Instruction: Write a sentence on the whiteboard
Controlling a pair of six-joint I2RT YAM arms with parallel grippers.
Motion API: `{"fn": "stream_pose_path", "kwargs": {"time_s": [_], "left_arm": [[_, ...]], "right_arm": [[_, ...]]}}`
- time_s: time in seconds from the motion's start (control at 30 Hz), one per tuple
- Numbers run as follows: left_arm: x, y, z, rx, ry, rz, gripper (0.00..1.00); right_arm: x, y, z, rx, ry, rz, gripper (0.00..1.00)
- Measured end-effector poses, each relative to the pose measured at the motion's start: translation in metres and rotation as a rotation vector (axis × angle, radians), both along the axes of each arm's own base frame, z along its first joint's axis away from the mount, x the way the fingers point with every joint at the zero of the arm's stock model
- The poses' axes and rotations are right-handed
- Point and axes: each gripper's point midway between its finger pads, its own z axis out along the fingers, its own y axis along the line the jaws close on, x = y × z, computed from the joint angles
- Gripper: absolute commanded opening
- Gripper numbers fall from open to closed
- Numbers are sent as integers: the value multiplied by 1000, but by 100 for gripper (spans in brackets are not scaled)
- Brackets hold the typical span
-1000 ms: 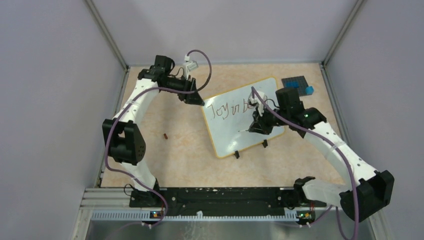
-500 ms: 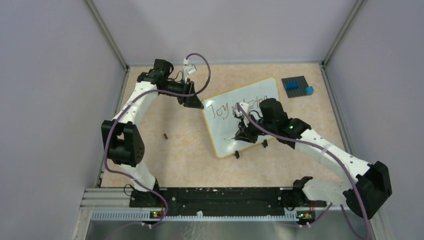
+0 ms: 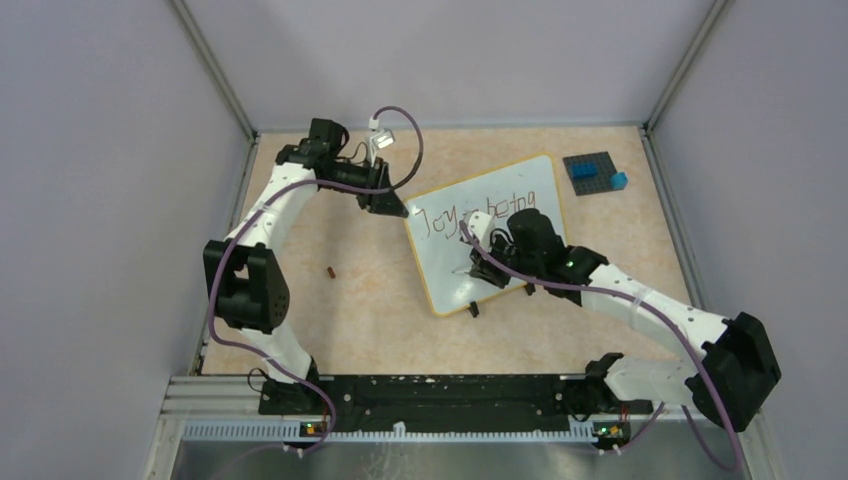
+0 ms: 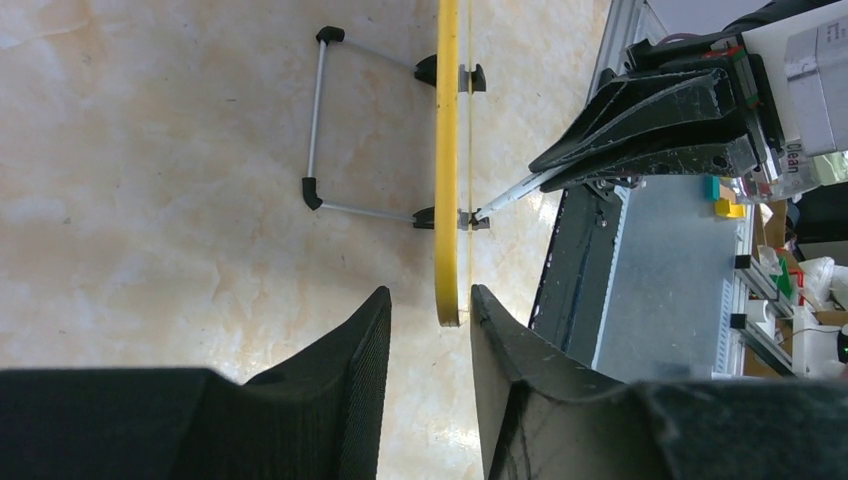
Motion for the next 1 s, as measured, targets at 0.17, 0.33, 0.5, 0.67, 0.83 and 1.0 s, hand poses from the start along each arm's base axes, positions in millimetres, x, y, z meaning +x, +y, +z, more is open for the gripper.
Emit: {"fn": "stream_pose_path", "kwargs": {"time_s": [0.17,0.33,0.5,0.67,0.83,1.0], "left_arm": [[-2,-3,0,-3,2,-9,23],[-2,-4,0,-12,9,-13,11],[-4,-5,1,-20,39,-10,2],[-4,-6,1,-20,39,-11,0],[-4,-6,0,-18,40,-10,0],[-2,-5,0,-14,31,-6,0]], "right_arm": [[3,0,2,4,-14,-10,0],[4,0,2,2,-14,-14,0],[7,-2,2,-6,-23,-31,0],[8,-3,2,-8,-27,-37,0],[9,-2,1,-10,-26,-37,0],[11,3,1,-7,-13,-34,0]]}}
